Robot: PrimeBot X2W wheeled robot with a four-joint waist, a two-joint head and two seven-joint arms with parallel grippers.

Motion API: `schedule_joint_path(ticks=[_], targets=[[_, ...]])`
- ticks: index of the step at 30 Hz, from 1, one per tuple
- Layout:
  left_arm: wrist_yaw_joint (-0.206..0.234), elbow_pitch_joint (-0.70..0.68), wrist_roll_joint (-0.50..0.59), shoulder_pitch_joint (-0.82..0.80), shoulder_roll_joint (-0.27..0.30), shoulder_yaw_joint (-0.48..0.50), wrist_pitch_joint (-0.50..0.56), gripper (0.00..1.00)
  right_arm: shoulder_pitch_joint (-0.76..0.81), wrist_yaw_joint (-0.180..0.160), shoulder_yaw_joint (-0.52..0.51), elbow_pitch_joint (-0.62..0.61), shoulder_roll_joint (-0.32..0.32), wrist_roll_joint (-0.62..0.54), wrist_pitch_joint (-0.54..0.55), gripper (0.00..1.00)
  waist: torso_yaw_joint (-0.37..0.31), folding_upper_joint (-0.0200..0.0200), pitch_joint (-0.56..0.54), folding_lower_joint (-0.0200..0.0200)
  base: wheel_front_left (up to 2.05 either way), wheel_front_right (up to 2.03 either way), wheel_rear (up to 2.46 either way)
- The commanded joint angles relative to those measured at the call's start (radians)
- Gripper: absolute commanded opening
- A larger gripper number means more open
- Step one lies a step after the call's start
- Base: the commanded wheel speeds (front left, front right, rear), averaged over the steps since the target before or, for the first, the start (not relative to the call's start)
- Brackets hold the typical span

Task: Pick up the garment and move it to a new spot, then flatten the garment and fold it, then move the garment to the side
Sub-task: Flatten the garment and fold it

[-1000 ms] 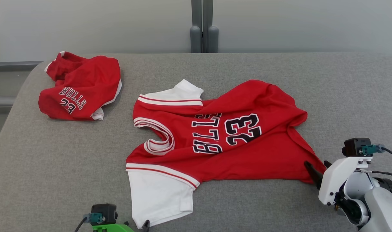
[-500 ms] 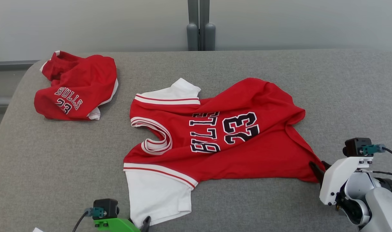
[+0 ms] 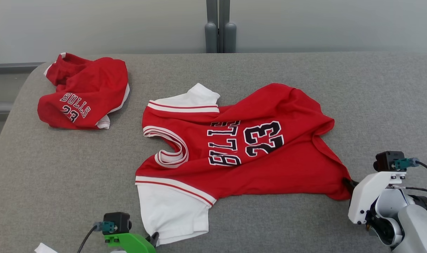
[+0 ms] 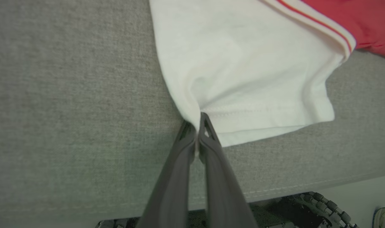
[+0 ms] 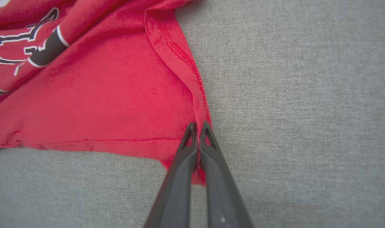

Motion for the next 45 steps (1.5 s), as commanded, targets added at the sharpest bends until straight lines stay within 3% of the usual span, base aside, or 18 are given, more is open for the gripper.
schedule_joint_path(ticks=[1,9,19,25,35,45], targets=[[-0.005,0.022,0.0,0.002,-0.012,-0.011,0.005,0.0,-0.012,0.0,0.002,-0.002,-0.004,-0.004,-0.007,0.0,0.0,-0.0001,0.0,0.0,0.0,0.0,0.0],[0.005,-0.02,0.008,0.012,0.013,0.004,-0.035,0.0,0.008,0.0,-0.002,-0.039,0.001,0.027,-0.041,0.0,0.003,-0.0001,-0.026,0.0,0.0,0.0,0.0],[0.056,-0.259,0.03,0.033,0.064,0.046,-0.091,0.0,0.051,0.0,-0.034,-0.212,0.028,0.142,-0.062,0.0,0.001,-0.0001,-0.051,0.0,0.0,0.0,0.0],[0.055,-0.352,0.055,-0.05,0.099,0.083,-0.138,0.0,0.012,0.0,-0.061,-0.299,0.029,0.257,-0.114,0.0,-0.016,-0.0001,-0.016,0.0,0.0,0.0,0.0],[0.019,-0.323,0.131,-0.414,0.158,0.091,-0.113,0.0,-0.221,0.0,-0.007,-0.307,-0.046,0.45,-0.172,0.0,-0.051,-0.0001,0.145,0.0,0.0,0.0,0.0],[-0.044,-0.092,0.222,-0.967,0.151,0.043,-0.079,0.0,-0.636,0.001,0.029,-0.19,-0.133,0.594,-0.172,0.0,-0.067,-0.0001,0.316,0.0,0.0,0.0,0.0]])
